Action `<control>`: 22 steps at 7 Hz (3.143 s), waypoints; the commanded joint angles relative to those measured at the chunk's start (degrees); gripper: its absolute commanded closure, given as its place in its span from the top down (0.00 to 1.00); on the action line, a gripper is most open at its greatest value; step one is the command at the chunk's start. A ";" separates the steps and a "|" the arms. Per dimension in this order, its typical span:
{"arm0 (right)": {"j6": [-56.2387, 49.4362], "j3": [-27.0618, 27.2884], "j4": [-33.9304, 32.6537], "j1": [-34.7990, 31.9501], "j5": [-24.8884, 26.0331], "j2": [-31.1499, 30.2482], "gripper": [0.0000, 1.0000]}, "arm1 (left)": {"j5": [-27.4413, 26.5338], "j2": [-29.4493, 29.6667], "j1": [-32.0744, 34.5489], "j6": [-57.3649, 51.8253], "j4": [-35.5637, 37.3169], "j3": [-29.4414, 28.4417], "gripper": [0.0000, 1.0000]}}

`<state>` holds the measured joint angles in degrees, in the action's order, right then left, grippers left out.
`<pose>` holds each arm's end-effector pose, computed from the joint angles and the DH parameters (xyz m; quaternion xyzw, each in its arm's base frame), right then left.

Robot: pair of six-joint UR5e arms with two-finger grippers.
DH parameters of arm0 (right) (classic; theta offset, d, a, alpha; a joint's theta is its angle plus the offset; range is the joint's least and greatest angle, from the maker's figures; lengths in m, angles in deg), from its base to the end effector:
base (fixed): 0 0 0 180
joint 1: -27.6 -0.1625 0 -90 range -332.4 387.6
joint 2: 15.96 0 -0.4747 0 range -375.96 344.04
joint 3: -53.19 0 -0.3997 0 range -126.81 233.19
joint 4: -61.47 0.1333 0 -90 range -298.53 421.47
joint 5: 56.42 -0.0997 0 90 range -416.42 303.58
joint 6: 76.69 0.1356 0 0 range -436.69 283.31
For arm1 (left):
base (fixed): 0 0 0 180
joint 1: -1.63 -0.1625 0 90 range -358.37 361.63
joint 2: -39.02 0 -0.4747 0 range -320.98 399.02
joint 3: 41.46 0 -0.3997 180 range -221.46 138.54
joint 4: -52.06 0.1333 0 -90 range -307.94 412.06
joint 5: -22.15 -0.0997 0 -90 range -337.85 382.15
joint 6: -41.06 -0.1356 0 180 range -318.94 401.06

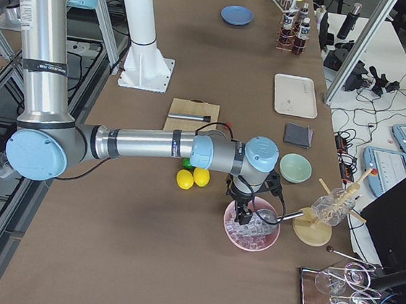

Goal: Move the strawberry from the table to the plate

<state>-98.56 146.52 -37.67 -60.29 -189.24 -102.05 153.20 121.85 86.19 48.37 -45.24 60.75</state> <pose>0.0218 -0.5264 0.6884 0.0474 -0.3622 -0.1875 0.9118 -0.0006 -0.4603 0.6770 0.0613 0.3576 0.0225 0.9316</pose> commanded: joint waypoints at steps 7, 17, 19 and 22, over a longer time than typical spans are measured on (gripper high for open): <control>0.15 -0.52 0.00 0.00 -0.07 -0.13 1.00 | 2.02 1.10 -0.44 10.53 -2.53 0.79 0.98; 0.15 -0.26 0.00 0.00 -0.42 -0.48 1.00 | 5.45 -3.38 -0.10 -2.47 -9.22 -2.02 0.97; 0.15 -0.35 0.00 0.00 -0.42 -0.48 1.00 | 5.45 -3.04 -0.27 -2.04 -8.87 -1.75 0.98; 0.24 -0.26 0.00 0.00 -0.94 -0.31 1.00 | 5.01 -0.77 -0.71 2.84 -10.01 -5.59 0.96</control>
<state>-98.38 146.18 -37.67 -60.29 -189.84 -102.49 158.32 119.45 85.78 47.92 -54.49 57.72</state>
